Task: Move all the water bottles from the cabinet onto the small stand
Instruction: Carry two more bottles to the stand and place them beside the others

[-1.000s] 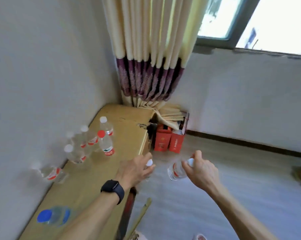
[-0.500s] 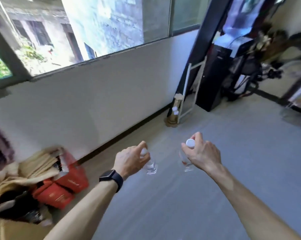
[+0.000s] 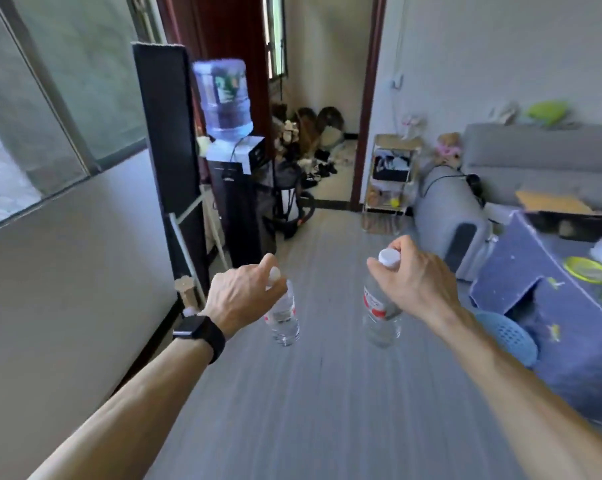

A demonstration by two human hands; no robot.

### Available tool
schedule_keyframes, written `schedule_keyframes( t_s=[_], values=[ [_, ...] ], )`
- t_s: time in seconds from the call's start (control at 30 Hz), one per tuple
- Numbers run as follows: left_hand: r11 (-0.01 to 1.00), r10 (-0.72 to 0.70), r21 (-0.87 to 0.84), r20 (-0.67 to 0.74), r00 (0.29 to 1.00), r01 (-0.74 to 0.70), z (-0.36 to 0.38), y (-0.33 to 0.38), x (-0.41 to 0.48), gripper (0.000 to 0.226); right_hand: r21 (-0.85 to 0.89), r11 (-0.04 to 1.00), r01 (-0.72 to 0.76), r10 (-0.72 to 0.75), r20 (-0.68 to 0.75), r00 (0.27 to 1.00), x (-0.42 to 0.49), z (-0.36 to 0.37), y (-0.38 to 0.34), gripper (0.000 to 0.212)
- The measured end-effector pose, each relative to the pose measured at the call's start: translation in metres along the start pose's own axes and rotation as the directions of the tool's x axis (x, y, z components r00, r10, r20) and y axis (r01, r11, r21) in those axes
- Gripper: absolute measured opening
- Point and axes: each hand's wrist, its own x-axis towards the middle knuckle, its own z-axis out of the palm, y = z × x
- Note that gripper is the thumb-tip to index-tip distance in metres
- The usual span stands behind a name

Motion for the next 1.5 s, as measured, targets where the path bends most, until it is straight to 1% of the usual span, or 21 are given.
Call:
schedule_keyframes(
  t_s=[0.1,0.2,0.37,0.47,0.6,0.67,0.8,0.87,1.0,1.17,1.33,1.5],
  values=[
    [0.999,0.045,-0.013,-0.009,0.999,-0.045,-0.004,-0.002,0.061,0.027,-0.003,0.997,-0.075,0.075,-0.072,0.995,0.038,-0.01,0.004,0.036],
    [0.997,0.07,-0.032,-0.055,0.996,-0.072,-0.011,-0.004,0.118,0.022,0.002,0.992,-0.124,0.123,-0.132,0.984,0.077,-0.018,0.003,0.032],
    [0.969,0.245,0.001,-0.171,0.954,-0.248,-0.016,-0.002,0.213,0.027,0.018,0.984,-0.179,0.178,-0.252,0.951,0.14,-0.016,0.005,0.028],
    [0.962,0.272,0.004,-0.151,0.95,-0.275,-0.011,0.005,0.266,0.032,0.002,0.98,-0.199,0.192,-0.274,0.942,0.177,-0.006,0.011,0.029],
    [0.967,0.255,0.025,-0.085,0.963,-0.254,0.011,0.016,0.334,0.036,-0.038,0.971,-0.238,0.22,-0.258,0.941,0.231,0.017,0.026,0.034],
    [0.965,0.26,0.034,-0.062,0.964,-0.258,0.025,0.022,0.359,0.036,-0.05,0.966,-0.252,0.235,-0.228,0.945,0.254,0.027,0.036,0.036],
    [0.965,0.257,0.06,-0.045,0.965,-0.254,0.053,0.045,0.433,0.036,-0.008,0.964,-0.266,0.261,-0.164,0.951,0.33,0.052,0.069,0.041],
    [0.969,0.241,0.063,-0.039,0.97,-0.238,0.061,0.058,0.469,0.035,-0.017,0.967,-0.253,0.248,-0.14,0.958,0.366,0.059,0.084,0.042],
    [0.972,0.23,0.056,-0.056,0.972,-0.227,0.081,0.08,0.535,0.037,-0.014,0.972,-0.234,0.23,-0.14,0.963,0.436,0.065,0.108,0.042],
    [0.978,0.209,0.023,-0.039,0.977,-0.209,0.106,0.096,0.624,0.034,0.018,0.976,-0.217,0.217,-0.165,0.962,0.527,0.073,0.136,0.041],
    [0.961,0.271,0.071,-0.031,0.962,-0.268,0.141,0.108,0.721,0.038,0.02,0.975,-0.22,0.22,-0.189,0.957,0.628,0.085,0.159,0.041],
    [0.955,0.294,0.036,-0.027,0.955,-0.293,0.168,0.104,0.829,0.047,0.022,0.97,-0.242,0.241,-0.206,0.948,0.727,0.102,0.174,0.035]
  ],
)
